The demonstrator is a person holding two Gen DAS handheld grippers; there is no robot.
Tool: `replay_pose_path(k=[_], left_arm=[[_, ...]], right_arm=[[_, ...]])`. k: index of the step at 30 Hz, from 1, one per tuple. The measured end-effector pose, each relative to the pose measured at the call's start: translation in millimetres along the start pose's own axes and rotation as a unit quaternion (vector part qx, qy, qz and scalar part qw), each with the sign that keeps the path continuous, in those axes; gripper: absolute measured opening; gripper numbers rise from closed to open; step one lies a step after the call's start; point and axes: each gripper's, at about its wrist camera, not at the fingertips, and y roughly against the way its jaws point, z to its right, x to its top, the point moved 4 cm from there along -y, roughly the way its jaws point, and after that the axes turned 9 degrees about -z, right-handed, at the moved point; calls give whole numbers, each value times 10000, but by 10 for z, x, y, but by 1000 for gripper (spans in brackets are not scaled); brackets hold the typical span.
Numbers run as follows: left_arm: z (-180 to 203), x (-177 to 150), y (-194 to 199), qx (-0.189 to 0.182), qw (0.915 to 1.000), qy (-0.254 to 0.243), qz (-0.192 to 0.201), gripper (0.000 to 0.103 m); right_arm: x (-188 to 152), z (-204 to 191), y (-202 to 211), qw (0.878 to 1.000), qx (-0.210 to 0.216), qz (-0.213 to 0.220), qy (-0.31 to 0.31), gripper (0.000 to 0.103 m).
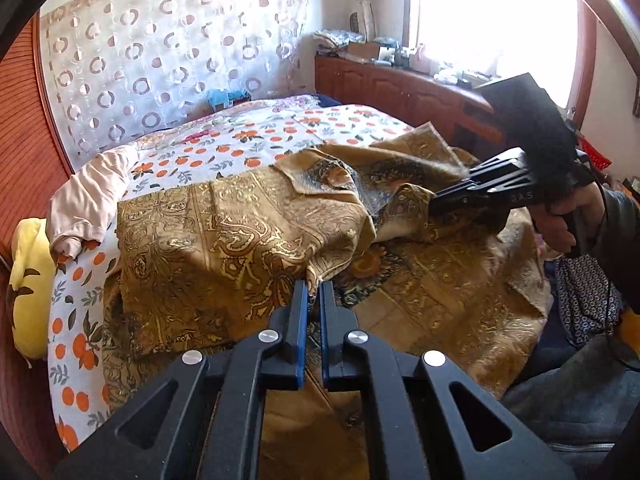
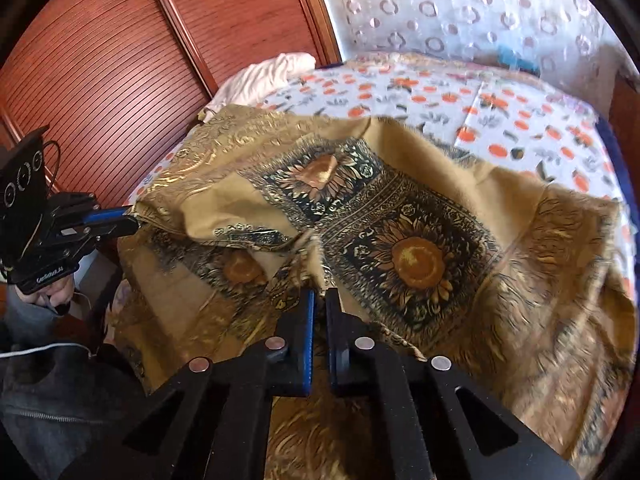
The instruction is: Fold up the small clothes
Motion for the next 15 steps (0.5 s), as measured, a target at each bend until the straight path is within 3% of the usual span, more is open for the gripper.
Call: replay_pose_path(k=[9, 15], left_arm=[[172, -218, 315, -119, 9999, 3, -73, 6], [180, -262, 412, -144, 9997, 169, -37, 6]], right_arm=[[-422, -263, 644, 9991, -221, 357, 65, 3], [-646, -335, 683, 9993, -197, 302, 16, 3]])
